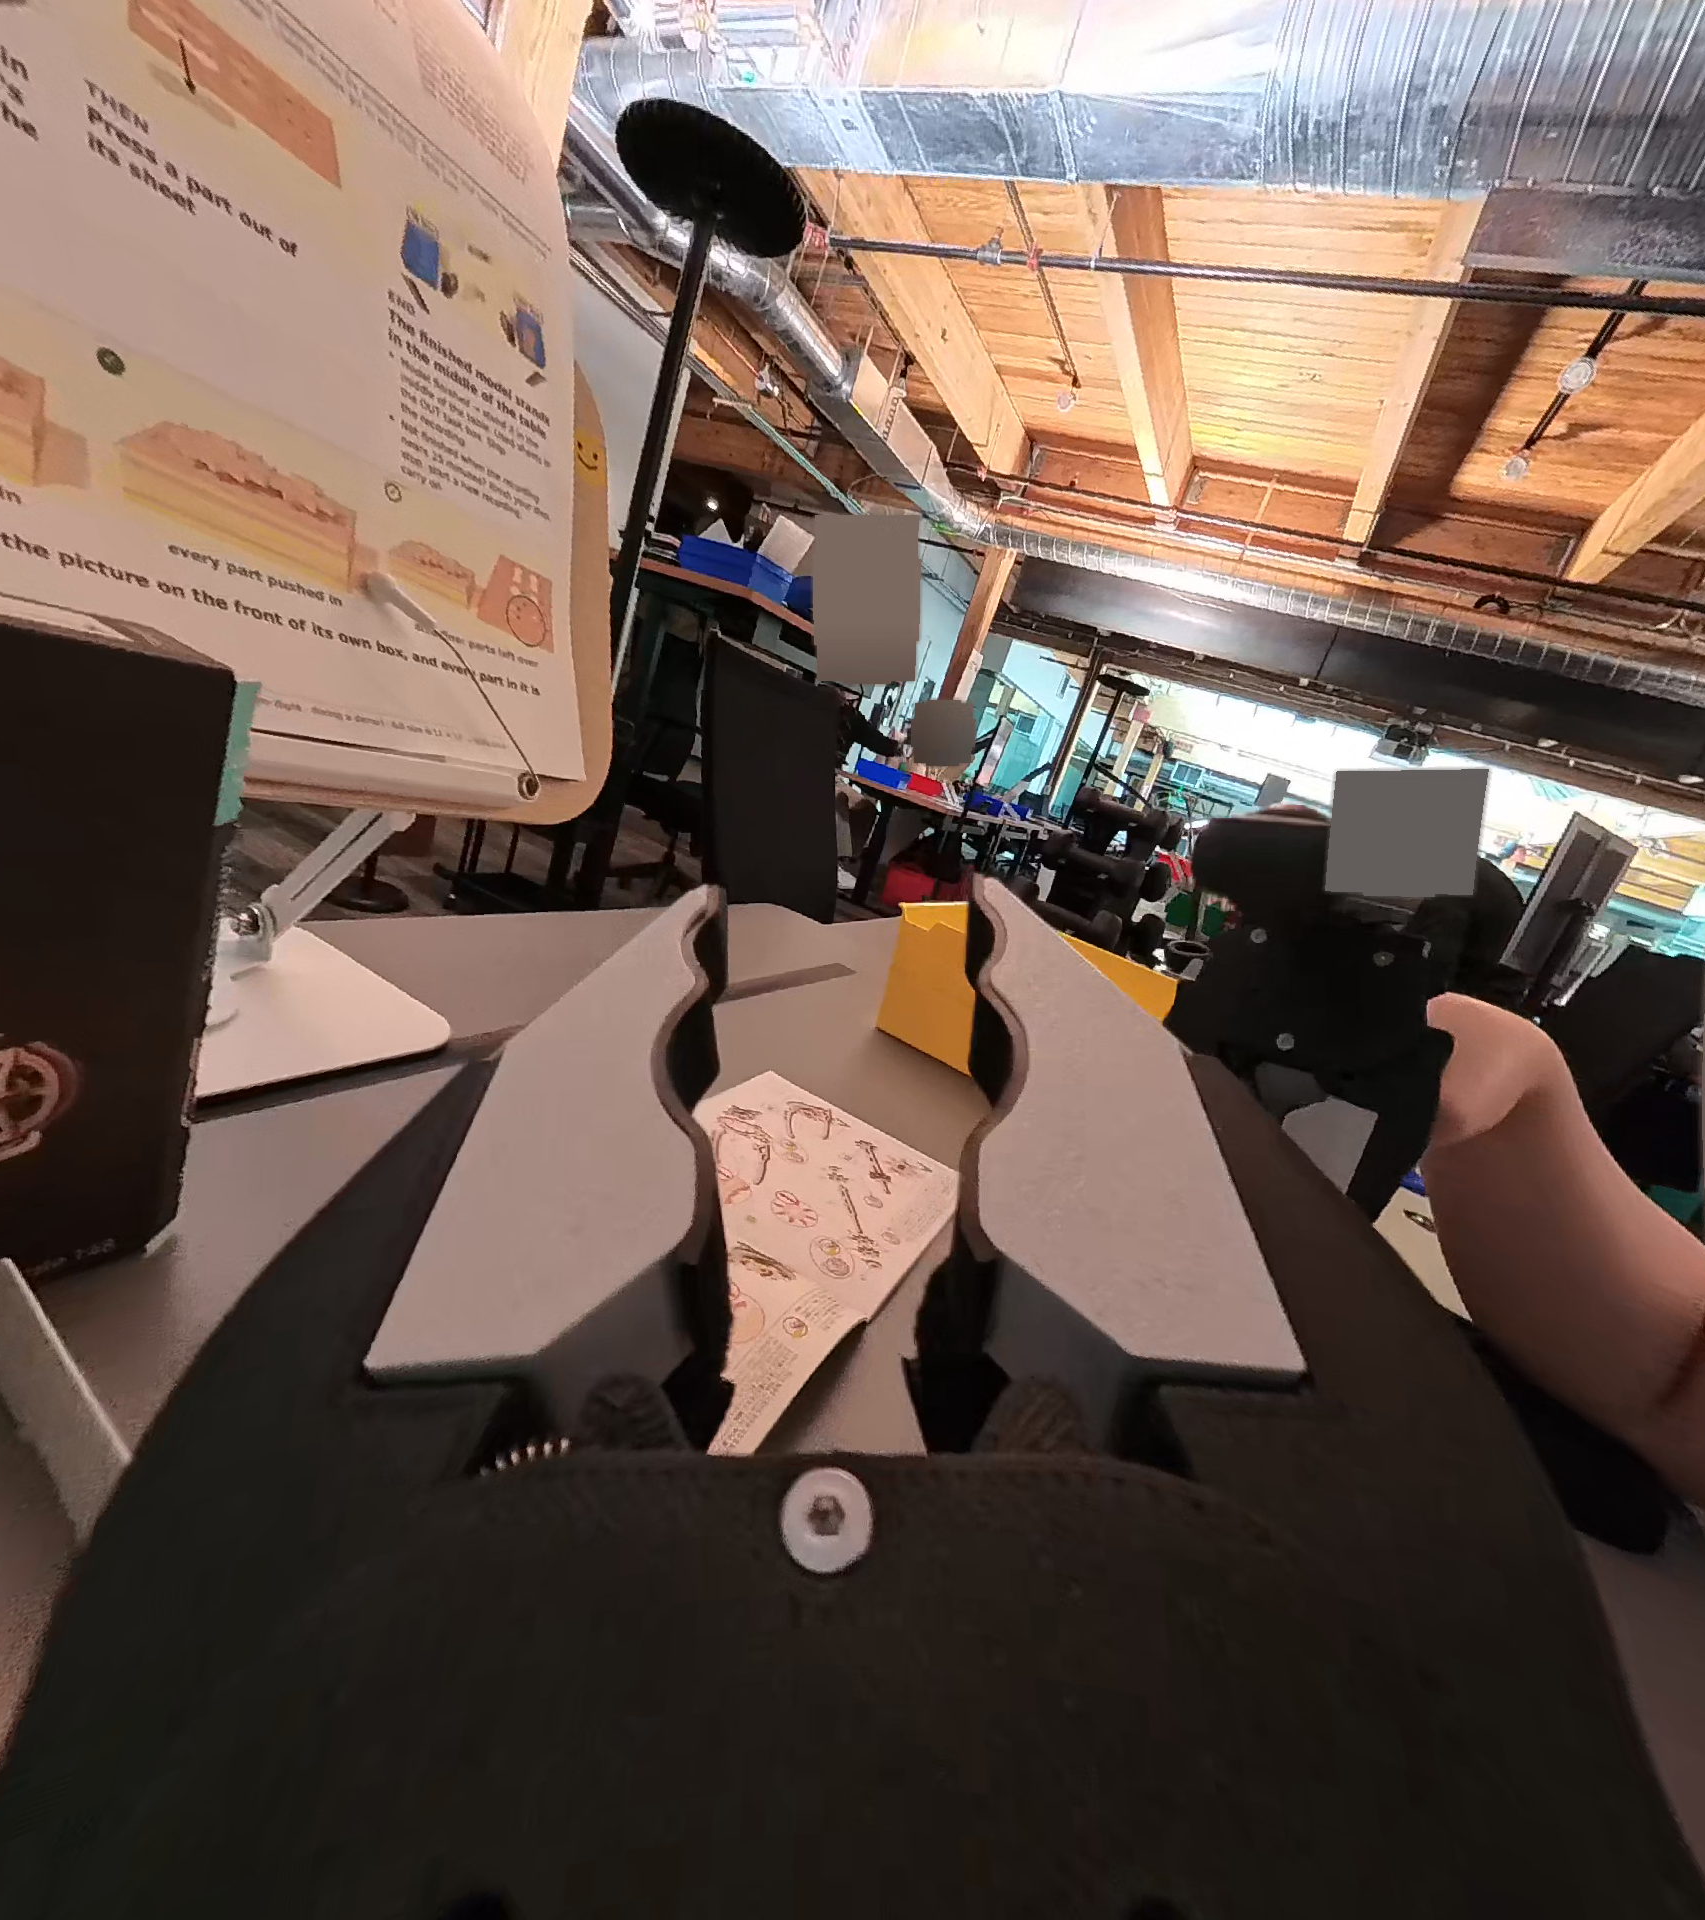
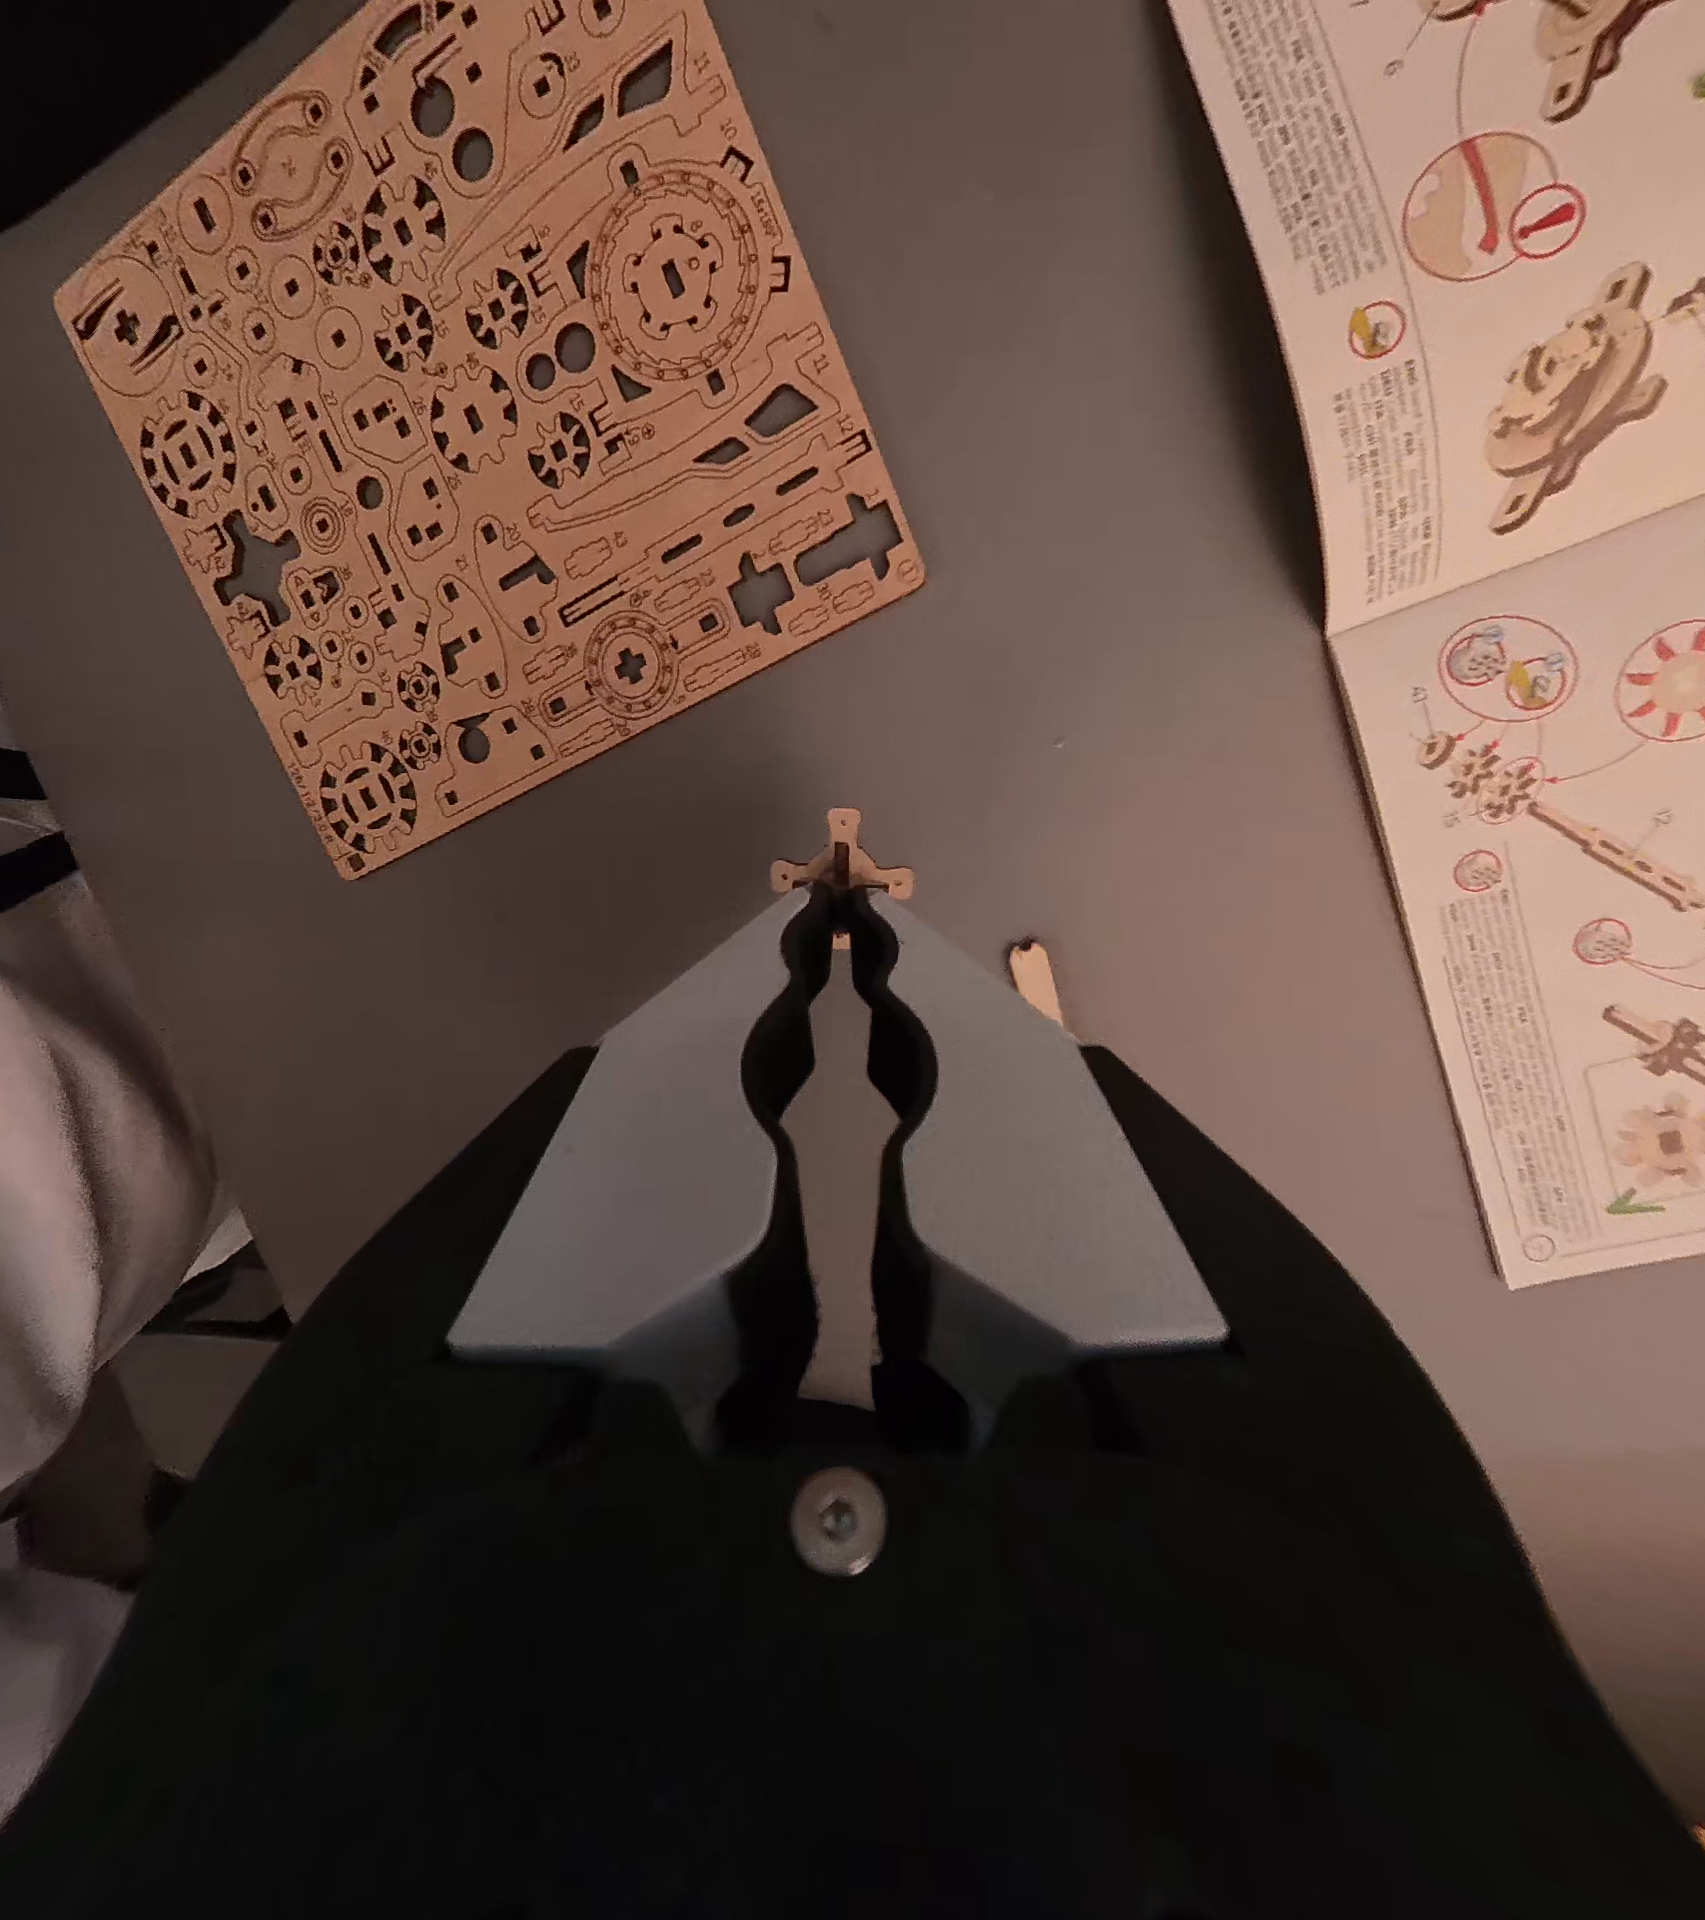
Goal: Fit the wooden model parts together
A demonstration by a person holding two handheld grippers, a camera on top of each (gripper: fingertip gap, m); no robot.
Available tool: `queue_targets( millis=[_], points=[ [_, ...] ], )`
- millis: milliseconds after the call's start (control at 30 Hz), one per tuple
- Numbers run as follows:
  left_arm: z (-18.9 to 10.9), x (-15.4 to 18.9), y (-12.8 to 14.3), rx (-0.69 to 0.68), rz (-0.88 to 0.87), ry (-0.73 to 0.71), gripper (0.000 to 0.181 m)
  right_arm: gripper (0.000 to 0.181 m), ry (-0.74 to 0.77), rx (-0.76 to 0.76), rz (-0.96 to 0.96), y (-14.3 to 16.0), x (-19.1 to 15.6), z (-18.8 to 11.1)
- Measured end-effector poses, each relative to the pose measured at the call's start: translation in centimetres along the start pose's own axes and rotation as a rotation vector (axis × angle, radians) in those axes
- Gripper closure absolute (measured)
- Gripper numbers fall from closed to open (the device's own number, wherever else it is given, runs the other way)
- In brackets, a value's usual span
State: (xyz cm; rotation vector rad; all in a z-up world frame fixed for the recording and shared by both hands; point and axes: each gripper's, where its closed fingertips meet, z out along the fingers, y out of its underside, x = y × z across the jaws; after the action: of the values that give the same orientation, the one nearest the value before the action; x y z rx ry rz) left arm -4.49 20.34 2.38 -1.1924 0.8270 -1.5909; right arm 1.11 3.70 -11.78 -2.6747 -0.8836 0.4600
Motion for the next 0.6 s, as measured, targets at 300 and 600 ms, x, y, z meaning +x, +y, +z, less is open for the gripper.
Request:
queue_targets(
  millis=[300, 600],
  points=[
    [0.6, 0.7, 1.6, -0.065, -0.011, 0.032, 0.137, 0.18, -0.008, -0.005, 0.002, 0.5, 0.7, 0.0],
    [0.7, 0.5, 2.0, -0.08, -0.034, 0.033, 0.137, 0.18, 0.013, -0.054, -0.001, 1.1, 1.2, 1.0]
  ],
)
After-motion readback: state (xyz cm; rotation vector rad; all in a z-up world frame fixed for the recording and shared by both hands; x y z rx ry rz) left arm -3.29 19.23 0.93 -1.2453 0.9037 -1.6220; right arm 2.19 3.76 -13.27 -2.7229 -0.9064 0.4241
